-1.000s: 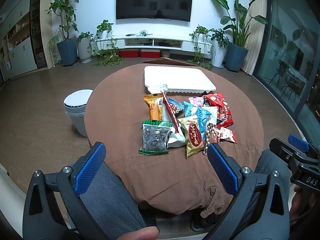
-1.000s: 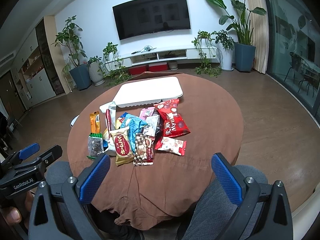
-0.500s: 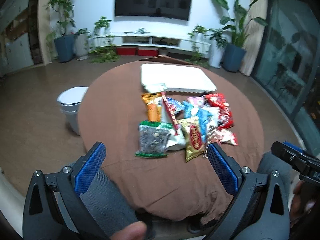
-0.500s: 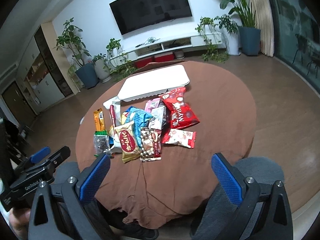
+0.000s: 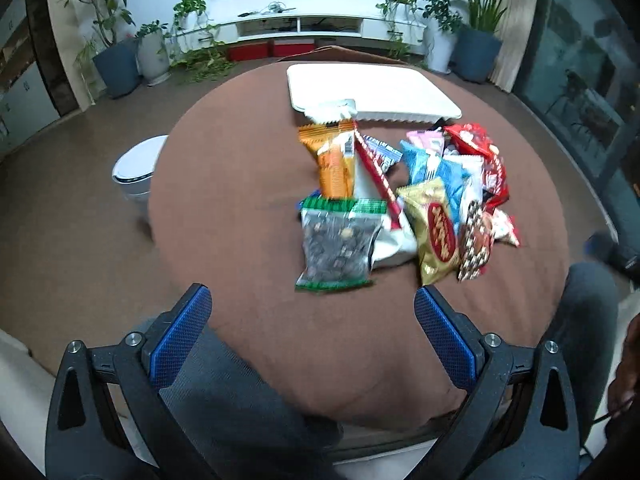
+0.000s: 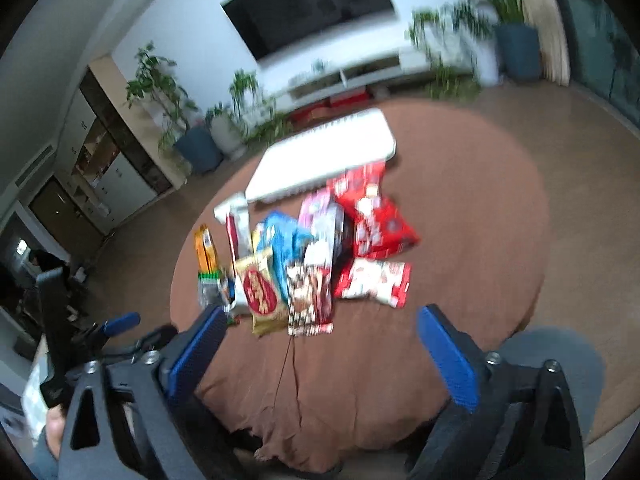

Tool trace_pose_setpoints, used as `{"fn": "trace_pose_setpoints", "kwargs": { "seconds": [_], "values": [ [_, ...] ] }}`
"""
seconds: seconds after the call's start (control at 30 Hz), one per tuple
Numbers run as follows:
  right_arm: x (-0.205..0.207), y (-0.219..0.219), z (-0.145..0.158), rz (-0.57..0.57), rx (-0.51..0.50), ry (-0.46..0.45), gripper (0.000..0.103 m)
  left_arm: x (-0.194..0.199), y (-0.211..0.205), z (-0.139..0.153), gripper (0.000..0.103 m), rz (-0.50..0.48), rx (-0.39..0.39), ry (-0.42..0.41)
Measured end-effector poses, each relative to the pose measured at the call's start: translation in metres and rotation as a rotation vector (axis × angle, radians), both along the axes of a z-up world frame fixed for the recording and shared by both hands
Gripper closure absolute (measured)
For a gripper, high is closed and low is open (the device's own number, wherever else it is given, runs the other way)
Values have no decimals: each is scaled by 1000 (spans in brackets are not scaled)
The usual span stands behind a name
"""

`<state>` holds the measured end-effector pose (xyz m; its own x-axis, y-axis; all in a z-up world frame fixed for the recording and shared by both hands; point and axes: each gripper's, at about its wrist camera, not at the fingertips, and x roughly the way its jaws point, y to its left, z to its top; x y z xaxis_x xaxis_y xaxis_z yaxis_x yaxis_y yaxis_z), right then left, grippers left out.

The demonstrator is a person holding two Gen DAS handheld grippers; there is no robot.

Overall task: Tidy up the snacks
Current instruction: 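Lower the left gripper onto the green-topped nut bag while the right gripper reaches the checkered chocolate packet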

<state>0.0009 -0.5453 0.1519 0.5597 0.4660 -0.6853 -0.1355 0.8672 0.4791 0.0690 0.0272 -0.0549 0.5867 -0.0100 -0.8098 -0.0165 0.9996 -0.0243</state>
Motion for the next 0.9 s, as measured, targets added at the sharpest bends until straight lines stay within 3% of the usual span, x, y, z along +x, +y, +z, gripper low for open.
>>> {"fn": "trace_pose_setpoints", "kwargs": {
  "seconds": [0.13,0.37,0.47,0.57,0.77,0.83,0.9],
  "values": [
    [10,3,-10,-3,0,44,17,20,-1,-3,0,10,-7,-40],
    [22,12,-22,21,-22,124,17,58,-5,-38,1,-45,-83,-8],
    [27,14,-28,6,-50,151,17,68,-6,-48,12,-54,-73,6],
    [30,15,-31,1,-65,170,17,78,0,-56,30,-64,-90,30],
    [26,17,-23,-4,-75,73,11,93,8,-67,34,-71,-146,56],
    [26,21,-21,4,-84,50,11,94,9,-69,48,-82,-155,57],
    [27,23,-21,3,-107,49,11,94,11,-70,49,-85,-149,68]
  ]
}}
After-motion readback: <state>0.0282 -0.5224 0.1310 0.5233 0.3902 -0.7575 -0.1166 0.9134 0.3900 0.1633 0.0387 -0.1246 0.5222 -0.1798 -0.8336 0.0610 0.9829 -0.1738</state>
